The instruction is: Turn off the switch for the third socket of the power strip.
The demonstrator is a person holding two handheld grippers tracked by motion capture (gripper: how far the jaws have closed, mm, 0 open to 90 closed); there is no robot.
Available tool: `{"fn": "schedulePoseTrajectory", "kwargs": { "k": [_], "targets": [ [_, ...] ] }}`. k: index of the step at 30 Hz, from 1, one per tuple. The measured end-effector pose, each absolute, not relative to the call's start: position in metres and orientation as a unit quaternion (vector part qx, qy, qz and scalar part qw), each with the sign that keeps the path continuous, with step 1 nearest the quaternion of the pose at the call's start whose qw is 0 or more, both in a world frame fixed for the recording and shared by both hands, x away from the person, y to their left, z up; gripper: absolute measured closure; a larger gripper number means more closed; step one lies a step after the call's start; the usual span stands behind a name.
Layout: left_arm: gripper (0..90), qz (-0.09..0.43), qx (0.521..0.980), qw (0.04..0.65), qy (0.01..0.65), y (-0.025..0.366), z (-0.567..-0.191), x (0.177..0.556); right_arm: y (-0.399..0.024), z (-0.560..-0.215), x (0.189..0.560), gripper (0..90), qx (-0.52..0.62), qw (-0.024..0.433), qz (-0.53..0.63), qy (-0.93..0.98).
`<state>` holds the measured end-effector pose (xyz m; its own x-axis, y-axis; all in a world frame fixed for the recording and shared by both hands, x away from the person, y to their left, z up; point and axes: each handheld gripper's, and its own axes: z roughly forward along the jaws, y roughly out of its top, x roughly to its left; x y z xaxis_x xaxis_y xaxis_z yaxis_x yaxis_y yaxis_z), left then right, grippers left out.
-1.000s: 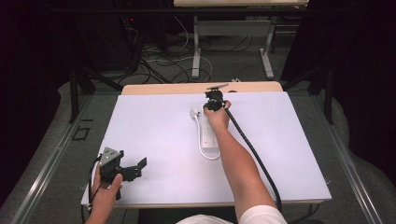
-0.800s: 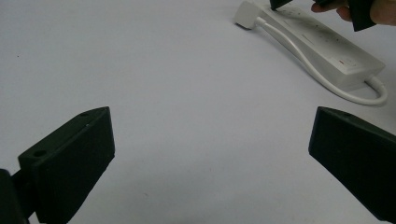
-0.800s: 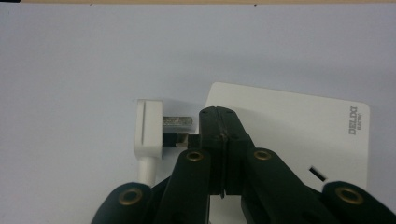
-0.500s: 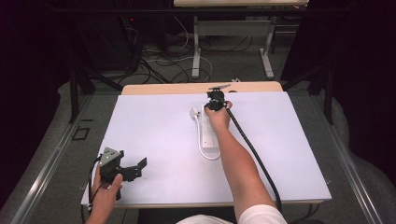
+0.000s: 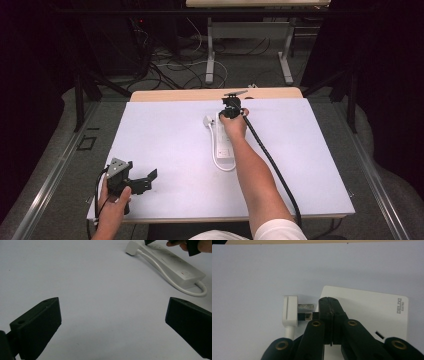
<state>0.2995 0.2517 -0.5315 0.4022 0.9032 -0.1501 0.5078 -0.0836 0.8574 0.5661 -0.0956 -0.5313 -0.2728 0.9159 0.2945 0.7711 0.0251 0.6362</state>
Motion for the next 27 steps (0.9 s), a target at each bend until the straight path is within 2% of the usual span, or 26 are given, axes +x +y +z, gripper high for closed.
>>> {"fn": "schedulePoseTrajectory", "kwargs": {
  "k": [27],
  "targets": [
    [0.2, 0.216, 0.702, 0.455, 0.503, 0.2521, -0.5313, 0.2973, -0.0941, -0.5336, 0.5661, 90.0, 0.6, 0.105, 0.366, 0.704]
  ]
}}
